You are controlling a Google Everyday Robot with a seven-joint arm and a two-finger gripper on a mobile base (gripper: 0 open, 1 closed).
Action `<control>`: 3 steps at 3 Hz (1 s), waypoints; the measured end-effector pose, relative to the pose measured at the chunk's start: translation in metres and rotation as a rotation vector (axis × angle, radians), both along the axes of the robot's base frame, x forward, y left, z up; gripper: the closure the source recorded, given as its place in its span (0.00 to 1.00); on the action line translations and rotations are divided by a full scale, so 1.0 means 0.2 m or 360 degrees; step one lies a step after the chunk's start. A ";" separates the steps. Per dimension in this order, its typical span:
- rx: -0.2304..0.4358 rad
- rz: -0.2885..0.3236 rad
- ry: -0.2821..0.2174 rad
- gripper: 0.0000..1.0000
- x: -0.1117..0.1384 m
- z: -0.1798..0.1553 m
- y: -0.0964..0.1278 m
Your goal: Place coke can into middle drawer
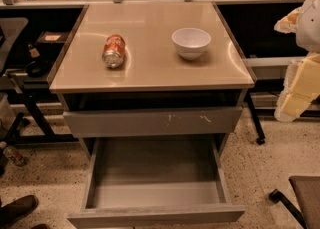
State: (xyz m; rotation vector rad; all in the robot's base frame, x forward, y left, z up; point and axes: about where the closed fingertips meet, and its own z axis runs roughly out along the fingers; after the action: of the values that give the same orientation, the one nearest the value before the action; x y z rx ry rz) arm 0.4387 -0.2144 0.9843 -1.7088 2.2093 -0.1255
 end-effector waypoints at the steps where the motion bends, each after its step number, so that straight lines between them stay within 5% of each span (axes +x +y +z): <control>1: 0.0017 -0.0010 0.0004 0.00 0.00 0.02 0.03; 3: 0.0069 -0.0102 0.0076 0.00 0.01 0.05 0.28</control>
Offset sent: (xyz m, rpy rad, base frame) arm -0.0006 0.0538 0.0106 0.0578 0.0866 -0.1549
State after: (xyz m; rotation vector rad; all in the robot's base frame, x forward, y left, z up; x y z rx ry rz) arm 0.4405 -0.1575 0.9949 -1.6352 2.2851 -0.0521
